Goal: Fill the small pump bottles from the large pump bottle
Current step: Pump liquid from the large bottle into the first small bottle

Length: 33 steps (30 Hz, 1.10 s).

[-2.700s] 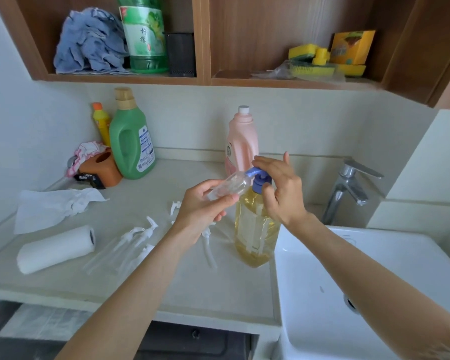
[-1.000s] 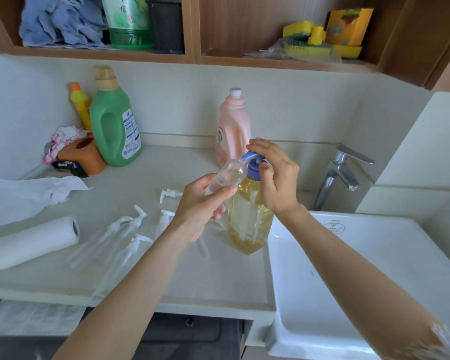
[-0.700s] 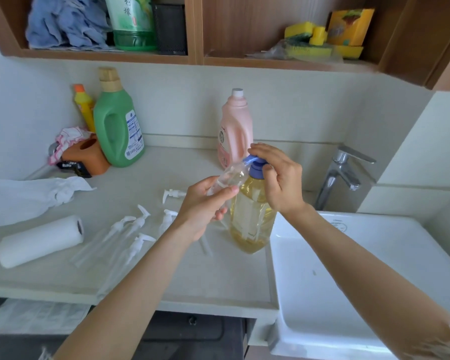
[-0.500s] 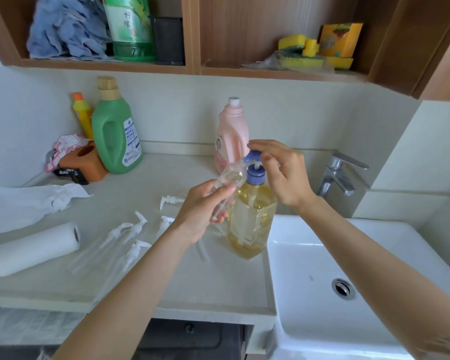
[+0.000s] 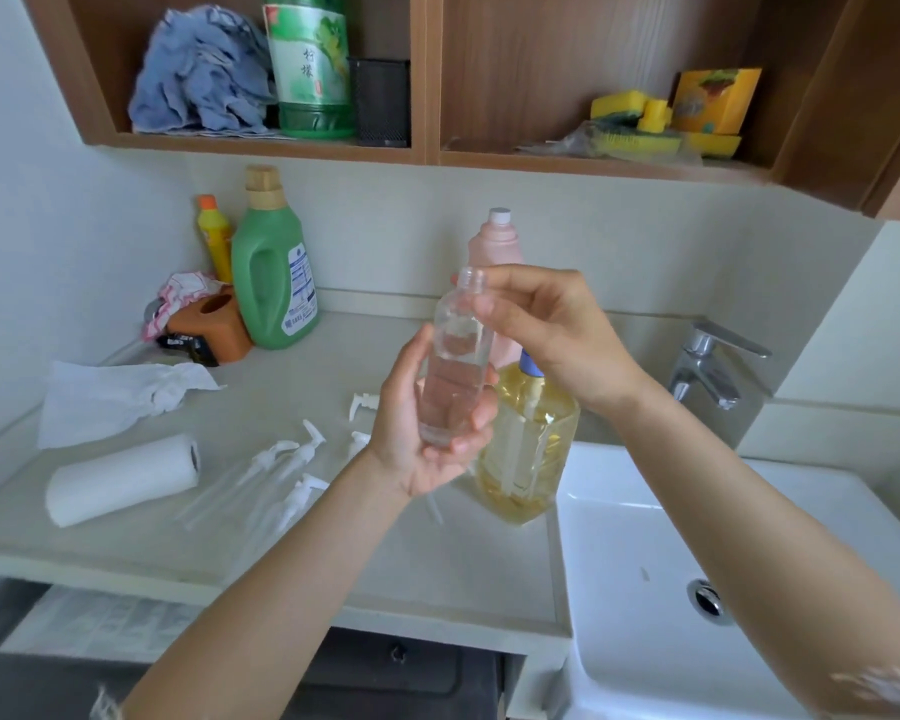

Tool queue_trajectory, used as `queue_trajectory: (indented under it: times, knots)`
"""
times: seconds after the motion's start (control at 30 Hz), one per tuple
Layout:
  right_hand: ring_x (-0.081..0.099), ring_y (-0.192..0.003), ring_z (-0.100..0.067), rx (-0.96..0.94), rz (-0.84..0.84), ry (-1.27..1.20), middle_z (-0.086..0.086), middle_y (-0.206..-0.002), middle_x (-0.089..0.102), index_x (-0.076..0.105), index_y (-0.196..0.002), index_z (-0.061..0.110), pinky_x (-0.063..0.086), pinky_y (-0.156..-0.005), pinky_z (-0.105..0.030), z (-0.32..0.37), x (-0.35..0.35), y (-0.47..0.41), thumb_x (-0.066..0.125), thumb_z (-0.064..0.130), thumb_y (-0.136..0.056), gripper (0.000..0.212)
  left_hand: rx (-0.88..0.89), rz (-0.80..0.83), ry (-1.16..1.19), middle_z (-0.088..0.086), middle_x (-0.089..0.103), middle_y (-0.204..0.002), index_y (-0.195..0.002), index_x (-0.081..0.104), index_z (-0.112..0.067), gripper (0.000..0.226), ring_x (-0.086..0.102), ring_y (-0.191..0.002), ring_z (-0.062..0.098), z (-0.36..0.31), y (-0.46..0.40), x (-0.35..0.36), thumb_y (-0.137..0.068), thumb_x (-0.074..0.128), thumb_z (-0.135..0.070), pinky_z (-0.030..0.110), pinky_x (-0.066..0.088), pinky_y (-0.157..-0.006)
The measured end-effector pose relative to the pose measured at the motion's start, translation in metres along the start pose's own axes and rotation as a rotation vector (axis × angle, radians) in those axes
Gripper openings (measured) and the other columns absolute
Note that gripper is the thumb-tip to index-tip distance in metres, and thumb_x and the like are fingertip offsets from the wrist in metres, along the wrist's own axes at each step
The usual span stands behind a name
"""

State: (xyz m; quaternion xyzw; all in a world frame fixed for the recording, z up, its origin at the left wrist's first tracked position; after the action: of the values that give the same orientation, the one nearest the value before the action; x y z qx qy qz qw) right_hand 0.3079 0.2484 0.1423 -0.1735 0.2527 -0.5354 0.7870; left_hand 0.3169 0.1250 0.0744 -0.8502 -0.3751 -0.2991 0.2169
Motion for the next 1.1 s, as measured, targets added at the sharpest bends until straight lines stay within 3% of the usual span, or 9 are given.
queue_trajectory:
  times: [0.17, 0.27, 0.37, 0.5, 0.57, 0.7, 0.83, 0.97, 1.1]
  knots:
    - [0.068, -0.085, -0.008, 0.062, -0.021, -0.005, 0.007, -0.088, 0.074, 0.068, -0.1, 0.007, 0.053, -0.077, -0.022, 0.008, -0.013, -0.012, 0.055, 0.019, -0.091, 0.02, 0.104, 0.127, -0.033, 0.01, 0.063, -0.082, -0.104, 0.067, -0.008, 0.048, 0.056, -0.059, 0.018, -0.003, 0.001, 0.011, -0.074, 0.074, -0.045, 0.018, 0.043, -0.044]
    - [0.069, -0.092, -0.013, 0.097, -0.084, -0.009, 0.004, -0.093, 0.075, 0.07, -0.097, 0.011, 0.053, -0.082, -0.025, 0.012, -0.024, -0.019, 0.05, 0.024, -0.095, 0.023, 0.258, 0.001, -0.365, 0.009, 0.066, -0.104, -0.124, 0.053, -0.008, 0.05, 0.06, -0.076, 0.016, -0.009, 0.005, 0.016, -0.08, 0.07, -0.027, 0.021, 0.047, -0.062]
    - [0.068, -0.094, -0.015, 0.097, -0.097, 0.026, -0.003, -0.099, 0.073, 0.066, -0.108, 0.008, 0.054, -0.086, -0.027, 0.018, -0.024, -0.02, 0.058, 0.023, -0.091, 0.024, 0.438, -0.188, -0.739, 0.014, 0.067, -0.108, -0.125, 0.05, -0.007, 0.041, 0.065, -0.079, 0.013, -0.017, 0.007, 0.023, -0.085, 0.06, -0.013, 0.018, 0.049, -0.066]
    - [0.068, -0.088, -0.011, 0.056, -0.09, 0.237, -0.009, -0.095, 0.072, 0.053, -0.127, 0.013, 0.053, -0.091, -0.029, 0.022, -0.016, -0.016, 0.08, 0.031, -0.065, 0.07, 0.557, -0.365, -1.001, -0.003, 0.075, -0.095, -0.113, 0.064, -0.016, 0.044, 0.071, -0.08, 0.01, -0.019, 0.006, 0.026, -0.073, 0.081, -0.006, 0.021, 0.054, -0.071]
    - [0.068, -0.081, -0.01, 0.045, -0.098, 0.224, -0.002, -0.085, 0.074, 0.053, -0.127, 0.011, 0.053, -0.09, -0.029, 0.026, -0.015, -0.017, 0.078, 0.032, -0.062, 0.073, 0.595, -0.377, -1.067, -0.007, 0.075, -0.091, -0.106, 0.067, -0.02, 0.041, 0.071, -0.081, 0.011, -0.015, 0.005, 0.025, -0.069, 0.084, -0.012, 0.026, 0.055, -0.076]
    - [0.069, -0.084, -0.011, 0.029, -0.073, 0.11, 0.004, -0.081, 0.075, 0.054, -0.125, 0.008, 0.054, -0.083, -0.025, 0.035, -0.02, -0.024, 0.082, 0.026, -0.065, 0.068, 0.379, -0.179, -0.812, 0.003, 0.074, -0.096, -0.109, 0.064, -0.01, 0.053, 0.07, -0.08, 0.015, -0.016, 0.001, 0.022, -0.065, 0.08, -0.035, 0.024, 0.053, -0.071]
    - [0.071, -0.092, -0.015, 0.026, 0.019, -0.041, 0.001, -0.092, 0.075, 0.054, -0.12, 0.015, 0.053, -0.081, -0.026, 0.039, -0.02, -0.031, 0.078, 0.044, -0.063, 0.069, 0.131, 0.129, -0.366, 0.006, 0.072, -0.103, -0.119, 0.053, -0.003, 0.076, 0.07, -0.093, 0.018, -0.021, 0.004, 0.02, -0.063, 0.083, -0.044, 0.02, 0.053, -0.076]
    - [0.069, -0.096, -0.014, 0.079, -0.016, -0.123, 0.002, -0.097, 0.074, 0.058, -0.116, 0.008, 0.053, -0.083, -0.027, 0.038, -0.016, -0.033, 0.064, 0.044, -0.07, 0.059, 0.171, 0.097, -0.336, 0.005, 0.072, -0.105, -0.12, 0.053, -0.005, 0.076, 0.07, -0.094, 0.018, -0.024, 0.003, 0.018, -0.062, 0.083, -0.044, 0.019, 0.053, -0.077]
    - [0.068, -0.097, -0.02, 0.091, -0.089, -0.055, -0.004, -0.1, 0.073, 0.074, -0.096, 0.015, 0.054, -0.088, -0.033, 0.028, -0.019, -0.027, 0.074, 0.043, -0.074, 0.037, 0.189, 0.055, -0.349, 0.007, 0.071, -0.109, -0.119, 0.055, -0.006, 0.078, 0.069, -0.099, 0.02, -0.022, 0.004, 0.014, -0.059, 0.085, -0.044, 0.02, 0.052, -0.08]
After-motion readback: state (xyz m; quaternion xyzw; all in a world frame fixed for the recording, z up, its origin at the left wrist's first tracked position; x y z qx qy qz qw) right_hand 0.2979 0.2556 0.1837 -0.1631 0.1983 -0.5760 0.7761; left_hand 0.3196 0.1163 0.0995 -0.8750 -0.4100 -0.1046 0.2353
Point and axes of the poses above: each hand's wrist, its own y-axis away from the middle knuckle, its own x-axis out of the palm, z = x × y, the point moved 2 cm from there along -y, towards the middle knuckle
